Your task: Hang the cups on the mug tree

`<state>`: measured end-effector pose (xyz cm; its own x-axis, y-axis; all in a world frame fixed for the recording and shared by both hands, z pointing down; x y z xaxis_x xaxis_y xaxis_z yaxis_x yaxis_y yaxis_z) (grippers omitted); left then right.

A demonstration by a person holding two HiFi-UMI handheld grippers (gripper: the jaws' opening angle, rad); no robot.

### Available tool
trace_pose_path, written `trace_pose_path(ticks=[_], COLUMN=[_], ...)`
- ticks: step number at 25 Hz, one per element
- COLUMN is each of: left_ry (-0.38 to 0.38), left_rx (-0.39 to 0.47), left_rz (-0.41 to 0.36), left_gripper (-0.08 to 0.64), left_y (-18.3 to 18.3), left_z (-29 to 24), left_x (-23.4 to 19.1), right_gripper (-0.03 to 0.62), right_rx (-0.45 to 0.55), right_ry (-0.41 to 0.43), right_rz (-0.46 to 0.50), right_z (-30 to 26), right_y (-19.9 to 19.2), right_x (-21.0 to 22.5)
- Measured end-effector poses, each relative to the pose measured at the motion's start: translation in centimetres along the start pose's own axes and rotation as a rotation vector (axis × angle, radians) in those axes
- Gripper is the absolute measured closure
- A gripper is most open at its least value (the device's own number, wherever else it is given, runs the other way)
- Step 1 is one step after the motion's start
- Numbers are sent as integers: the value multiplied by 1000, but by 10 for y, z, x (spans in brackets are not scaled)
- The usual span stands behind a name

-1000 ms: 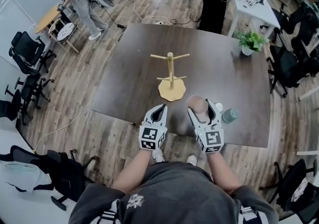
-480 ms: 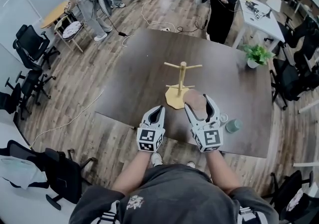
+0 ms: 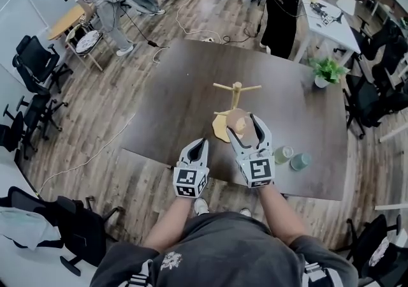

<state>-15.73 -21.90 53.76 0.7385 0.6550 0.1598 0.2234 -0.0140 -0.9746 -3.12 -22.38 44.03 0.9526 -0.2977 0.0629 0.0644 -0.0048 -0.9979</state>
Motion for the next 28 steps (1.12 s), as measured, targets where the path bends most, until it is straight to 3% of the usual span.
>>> trace_pose_path(ticks=[9, 28], left_ry=[-22, -70], left_rx=[2, -3], left_rz=[-9, -17], left_gripper=[554, 554], left_y=[-6, -20], left_z=[6, 11], left_x=[-8, -19], right_gripper=[256, 256], right_rx=[-56, -124], right_ry=[-47, -204], right_rz=[13, 55], right_z=[-19, -27], right_y=[-34, -69], right_x=[5, 7])
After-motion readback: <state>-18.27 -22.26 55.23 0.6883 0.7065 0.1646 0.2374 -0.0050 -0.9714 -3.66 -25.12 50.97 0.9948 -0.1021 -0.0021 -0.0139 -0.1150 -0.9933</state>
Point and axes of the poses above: the fingertips, and each gripper's own axes: z backward along the fingers, x to its right, y out of its top, the point moved 2 cm from there along z, backward along the fingers, and after that the axes turned 14 degrees about -z, right-handed, at the moved point
